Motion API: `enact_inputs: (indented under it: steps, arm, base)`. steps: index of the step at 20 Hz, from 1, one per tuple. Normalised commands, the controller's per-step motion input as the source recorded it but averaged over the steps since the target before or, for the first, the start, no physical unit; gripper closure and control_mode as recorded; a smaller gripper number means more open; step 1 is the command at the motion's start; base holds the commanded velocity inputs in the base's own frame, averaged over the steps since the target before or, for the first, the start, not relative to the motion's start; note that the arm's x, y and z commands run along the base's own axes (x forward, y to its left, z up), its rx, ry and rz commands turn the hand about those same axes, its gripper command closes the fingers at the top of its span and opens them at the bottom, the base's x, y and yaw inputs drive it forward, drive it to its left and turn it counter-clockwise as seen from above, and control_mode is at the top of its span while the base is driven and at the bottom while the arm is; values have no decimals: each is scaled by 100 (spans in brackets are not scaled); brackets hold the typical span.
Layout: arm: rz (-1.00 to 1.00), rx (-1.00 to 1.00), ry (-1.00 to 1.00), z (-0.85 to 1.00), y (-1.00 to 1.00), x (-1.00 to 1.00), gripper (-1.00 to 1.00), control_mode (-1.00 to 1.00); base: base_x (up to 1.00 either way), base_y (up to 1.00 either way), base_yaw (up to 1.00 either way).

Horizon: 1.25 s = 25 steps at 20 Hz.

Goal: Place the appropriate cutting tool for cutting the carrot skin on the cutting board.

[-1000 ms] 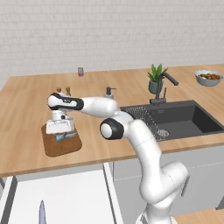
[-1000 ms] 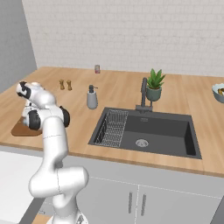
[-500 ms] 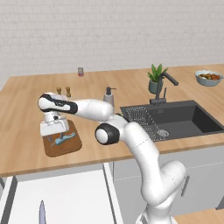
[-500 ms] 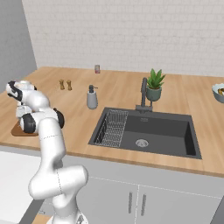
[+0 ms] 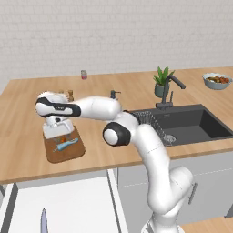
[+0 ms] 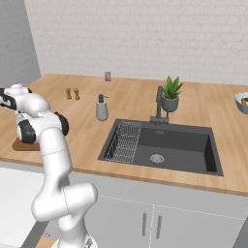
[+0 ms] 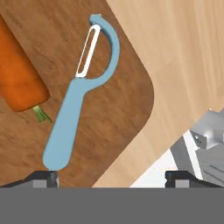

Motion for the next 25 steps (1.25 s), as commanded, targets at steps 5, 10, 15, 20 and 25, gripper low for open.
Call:
enact_inputs:
  steps: [5, 10, 15, 20, 25]
  arm:
    - [0, 10, -23, 37, -97, -91, -100, -100]
    - [0, 14, -17, 51, -100, -83, -100, -100]
    - [0, 15, -13, 68, -100, -73, -100, -100]
    - [0, 14, -10, 85, -100, -52, -100, -100]
    - [0, 13, -4, 88, -100, -22, -100, -100]
  base:
    - [0, 0, 0]
    - [0, 0, 0]
    - [0, 0, 0]
    - [0, 0, 0]
    - [0, 0, 0]
